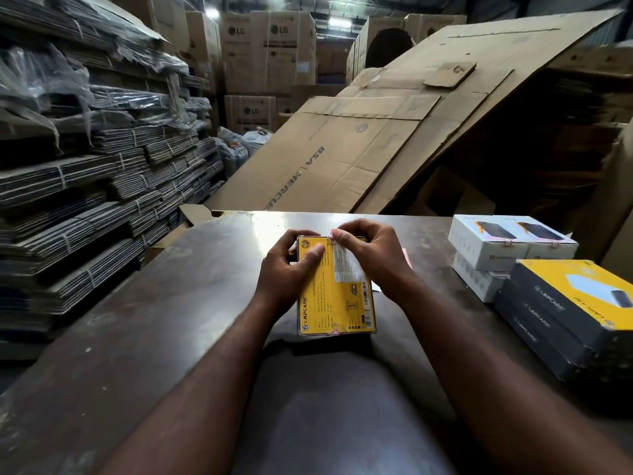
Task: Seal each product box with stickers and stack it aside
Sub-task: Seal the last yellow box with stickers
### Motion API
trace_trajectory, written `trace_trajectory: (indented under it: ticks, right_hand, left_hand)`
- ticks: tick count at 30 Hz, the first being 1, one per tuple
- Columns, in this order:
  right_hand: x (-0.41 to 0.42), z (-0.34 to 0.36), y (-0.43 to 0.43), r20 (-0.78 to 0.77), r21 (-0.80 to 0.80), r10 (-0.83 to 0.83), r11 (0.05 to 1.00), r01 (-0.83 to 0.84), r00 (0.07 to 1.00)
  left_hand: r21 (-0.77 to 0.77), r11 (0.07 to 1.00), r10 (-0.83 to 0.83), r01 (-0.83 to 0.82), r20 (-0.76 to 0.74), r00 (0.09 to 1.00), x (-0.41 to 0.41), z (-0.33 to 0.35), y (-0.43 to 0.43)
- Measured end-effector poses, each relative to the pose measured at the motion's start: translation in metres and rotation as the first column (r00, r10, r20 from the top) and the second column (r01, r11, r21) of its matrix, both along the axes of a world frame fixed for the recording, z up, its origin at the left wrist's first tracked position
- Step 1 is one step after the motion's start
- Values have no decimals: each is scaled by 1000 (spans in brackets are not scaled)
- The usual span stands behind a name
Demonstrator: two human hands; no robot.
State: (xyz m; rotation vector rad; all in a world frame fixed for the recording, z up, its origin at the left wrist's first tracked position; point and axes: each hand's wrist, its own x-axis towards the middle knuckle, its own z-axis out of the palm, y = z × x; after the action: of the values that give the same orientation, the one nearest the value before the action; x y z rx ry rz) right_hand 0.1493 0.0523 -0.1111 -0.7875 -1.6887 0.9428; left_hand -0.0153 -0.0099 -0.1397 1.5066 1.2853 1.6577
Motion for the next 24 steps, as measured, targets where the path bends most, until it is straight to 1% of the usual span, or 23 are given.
trace_trajectory:
  ticks: [4, 8, 14, 24]
  right_hand:
    - [-3, 4, 3, 8, -2, 55, 998, -55, 998]
    - [0, 3, 5, -24, -30, 113, 993, -114, 993]
    - [-1, 3, 5, -53, -32, 136, 990, -137, 989]
    - [4, 12, 1, -36, -69, 211, 975, -213, 977]
  left_hand:
    - [-24, 998, -65, 66, 34, 997, -4, 4, 2]
    - [-53, 989, -132, 136, 71, 989, -6, 8, 1]
    - [-43, 990, -133, 138, 90, 987, -7, 9, 0]
    - [-6, 993, -115, 115, 40, 993, -8, 12, -1]
